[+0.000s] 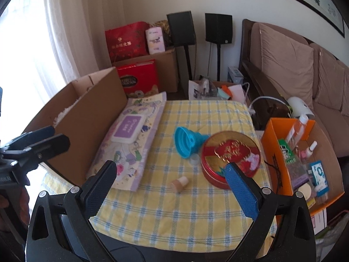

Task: Organize objects
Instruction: 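Move both tools back over the table toward the wooden cork, then grasp the wooden cork with left gripper while right grasps the blue funnel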

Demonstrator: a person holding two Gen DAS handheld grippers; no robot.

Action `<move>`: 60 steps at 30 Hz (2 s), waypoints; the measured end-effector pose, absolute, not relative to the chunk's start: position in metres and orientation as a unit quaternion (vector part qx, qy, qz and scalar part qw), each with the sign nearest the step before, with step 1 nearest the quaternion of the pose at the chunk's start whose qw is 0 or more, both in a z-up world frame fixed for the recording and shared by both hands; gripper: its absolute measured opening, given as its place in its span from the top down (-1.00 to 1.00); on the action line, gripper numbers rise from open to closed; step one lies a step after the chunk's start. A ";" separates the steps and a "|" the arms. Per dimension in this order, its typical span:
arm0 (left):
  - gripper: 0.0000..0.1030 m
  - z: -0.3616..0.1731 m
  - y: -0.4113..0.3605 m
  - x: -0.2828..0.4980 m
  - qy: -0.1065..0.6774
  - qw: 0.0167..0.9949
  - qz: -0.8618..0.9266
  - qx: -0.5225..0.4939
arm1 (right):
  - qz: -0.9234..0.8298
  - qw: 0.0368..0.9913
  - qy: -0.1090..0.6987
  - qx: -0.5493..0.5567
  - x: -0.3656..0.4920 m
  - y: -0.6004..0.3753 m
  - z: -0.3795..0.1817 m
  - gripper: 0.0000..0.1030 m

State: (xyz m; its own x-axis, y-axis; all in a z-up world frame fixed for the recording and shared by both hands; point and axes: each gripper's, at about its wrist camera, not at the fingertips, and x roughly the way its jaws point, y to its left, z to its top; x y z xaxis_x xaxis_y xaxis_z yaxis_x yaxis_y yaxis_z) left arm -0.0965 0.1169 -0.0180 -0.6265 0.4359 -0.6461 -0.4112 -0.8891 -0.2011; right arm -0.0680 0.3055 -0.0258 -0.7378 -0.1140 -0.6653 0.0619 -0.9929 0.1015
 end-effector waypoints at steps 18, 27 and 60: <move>-0.98 -0.056 0.187 -0.087 0.042 0.296 0.883 -0.361 | -0.928 0.003 -0.096 0.361 -0.057 0.362 -0.042 -0.76; -0.97 -0.091 0.215 -0.091 0.060 0.329 0.868 -0.368 | -0.924 0.002 -0.108 0.367 -0.061 0.371 -0.051 -0.65; 0.56 -0.143 0.237 -0.117 0.058 0.348 0.833 -0.425 | -0.918 0.009 -0.099 0.384 -0.085 0.372 -0.067 -0.39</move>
